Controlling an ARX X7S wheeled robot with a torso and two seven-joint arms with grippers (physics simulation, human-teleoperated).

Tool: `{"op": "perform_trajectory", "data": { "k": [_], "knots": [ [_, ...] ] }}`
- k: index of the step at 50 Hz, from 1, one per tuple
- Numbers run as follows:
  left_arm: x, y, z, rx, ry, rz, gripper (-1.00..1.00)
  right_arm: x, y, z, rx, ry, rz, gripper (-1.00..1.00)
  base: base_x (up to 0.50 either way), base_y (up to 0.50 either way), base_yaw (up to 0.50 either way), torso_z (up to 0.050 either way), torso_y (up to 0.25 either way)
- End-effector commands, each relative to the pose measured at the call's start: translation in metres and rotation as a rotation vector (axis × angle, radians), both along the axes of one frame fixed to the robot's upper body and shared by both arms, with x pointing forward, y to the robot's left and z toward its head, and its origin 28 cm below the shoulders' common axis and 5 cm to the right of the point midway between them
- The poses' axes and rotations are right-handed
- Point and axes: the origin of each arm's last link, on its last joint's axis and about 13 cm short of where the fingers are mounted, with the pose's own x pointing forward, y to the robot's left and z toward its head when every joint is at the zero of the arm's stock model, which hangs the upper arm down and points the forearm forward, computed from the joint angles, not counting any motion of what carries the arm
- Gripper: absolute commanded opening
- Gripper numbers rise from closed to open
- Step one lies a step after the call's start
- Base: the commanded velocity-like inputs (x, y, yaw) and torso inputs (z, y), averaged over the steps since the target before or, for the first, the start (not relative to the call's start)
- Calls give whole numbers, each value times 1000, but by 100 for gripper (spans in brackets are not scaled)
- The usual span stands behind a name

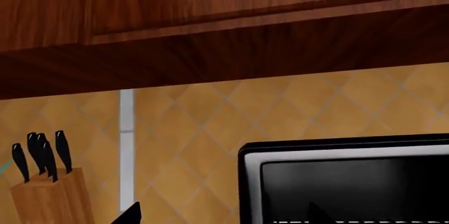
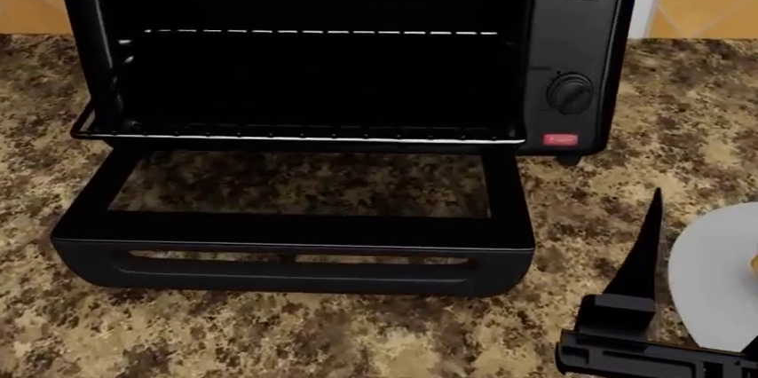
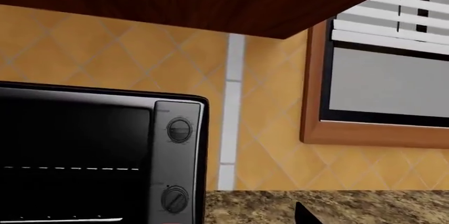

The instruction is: Place the baguette on the rack of the toaster oven.

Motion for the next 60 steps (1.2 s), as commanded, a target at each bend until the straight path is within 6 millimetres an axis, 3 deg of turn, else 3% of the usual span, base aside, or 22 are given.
{"op": "perform_trajectory", "data": {
  "k": [1, 6, 32, 43, 60],
  "knots": [
    [-2, -1, 3, 8, -5, -1, 100, 0, 0, 1, -7, -2, -2, 100, 258, 12, 0, 0, 0],
    [-3, 0, 6, 8, -14, 2, 100, -2, -1, 11, -10, -11, -1, 100, 241, 15, 0, 0, 0],
    [-2, 0, 4, 3, -6, 0, 100, -1, -1, 3, -14, -1, -2, 100, 238, 7, 0, 0, 0],
    [-2, 0, 3, -1, -7, 1, 100, -2, -1, 3, -25, 8, 9, 100, 0, 0, 0, 0, 1],
    [3, 0, 5, -21, -4, 25, 100, -8, -12, 22, -44, 33, -22, 100, 0, 0, 0, 0, 0]
  ]
}}
